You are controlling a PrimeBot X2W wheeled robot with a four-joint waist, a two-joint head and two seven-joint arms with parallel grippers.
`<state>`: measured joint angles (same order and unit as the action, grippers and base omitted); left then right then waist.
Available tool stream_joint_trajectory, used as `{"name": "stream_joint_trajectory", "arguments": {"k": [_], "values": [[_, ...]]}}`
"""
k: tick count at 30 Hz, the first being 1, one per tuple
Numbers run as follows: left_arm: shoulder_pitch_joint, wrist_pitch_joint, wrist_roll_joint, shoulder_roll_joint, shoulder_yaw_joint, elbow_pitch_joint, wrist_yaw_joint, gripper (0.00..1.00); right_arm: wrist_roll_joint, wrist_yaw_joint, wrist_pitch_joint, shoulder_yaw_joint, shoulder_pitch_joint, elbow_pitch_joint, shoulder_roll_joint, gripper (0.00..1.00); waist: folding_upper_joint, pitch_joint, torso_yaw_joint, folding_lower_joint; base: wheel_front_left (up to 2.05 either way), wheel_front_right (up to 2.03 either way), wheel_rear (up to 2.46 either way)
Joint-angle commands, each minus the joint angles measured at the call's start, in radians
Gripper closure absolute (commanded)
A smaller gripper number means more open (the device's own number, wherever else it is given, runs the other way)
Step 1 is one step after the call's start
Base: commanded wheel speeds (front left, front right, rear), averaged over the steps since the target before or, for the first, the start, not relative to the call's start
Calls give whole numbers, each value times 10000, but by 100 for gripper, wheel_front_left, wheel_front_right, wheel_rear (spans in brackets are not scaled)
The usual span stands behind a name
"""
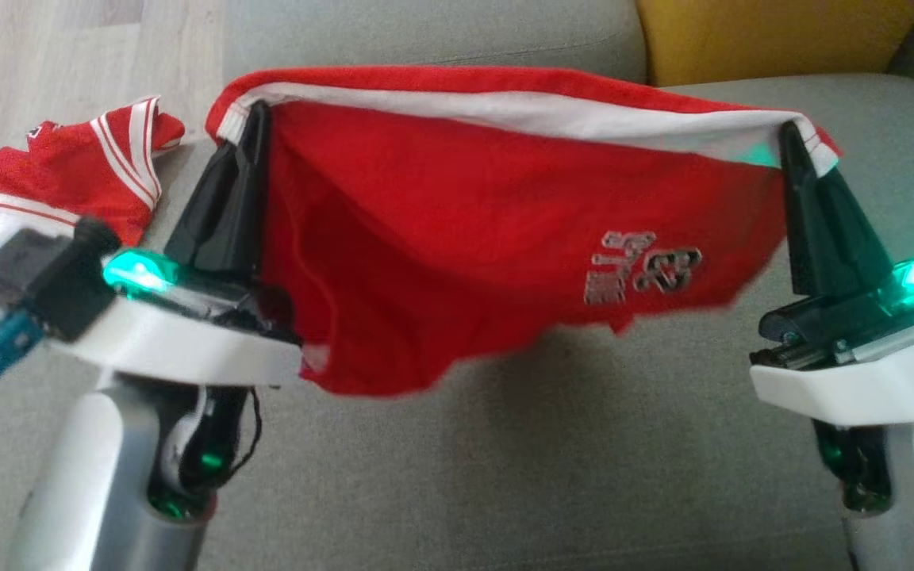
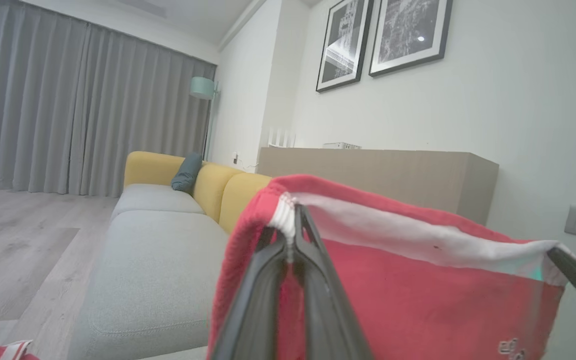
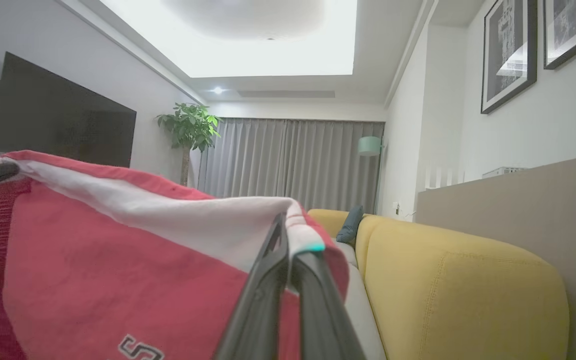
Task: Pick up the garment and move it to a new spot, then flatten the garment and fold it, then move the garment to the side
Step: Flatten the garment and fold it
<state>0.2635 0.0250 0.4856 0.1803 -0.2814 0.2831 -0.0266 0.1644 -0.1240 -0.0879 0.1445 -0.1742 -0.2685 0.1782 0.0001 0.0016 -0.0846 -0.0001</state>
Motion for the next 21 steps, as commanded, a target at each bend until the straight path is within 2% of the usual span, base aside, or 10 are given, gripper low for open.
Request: {"name": "stream_joint_trajectory", "arguments": {"k": [1,6,13,17,21], "values": [[773,-236,-33,337,371,322,-21,100,-12,-67,155,101,-337,-417,145,100,-1,41,-1,1,0,0,0],[1748,-908,339,469,385,-383,215,100,530,-67,527,292,-1065,129,76,100,-1,484,-59,1,0,0,0],[4421,-1492,394,567,314,-3028,682,100,841,-67,-7,821,-4045,2931,-145,100,-1,1691,-334,1,0,0,0],[6480,-1275,115,673,369,-4756,904,100,480,-67,-791,861,-6306,4743,-521,100,-1,2391,-578,1,0,0,0],[8443,-486,-452,910,369,-6175,1061,100,61,-67,-1442,699,-8309,6298,-956,100,-1,3078,-902,1,0,0,0]]}}
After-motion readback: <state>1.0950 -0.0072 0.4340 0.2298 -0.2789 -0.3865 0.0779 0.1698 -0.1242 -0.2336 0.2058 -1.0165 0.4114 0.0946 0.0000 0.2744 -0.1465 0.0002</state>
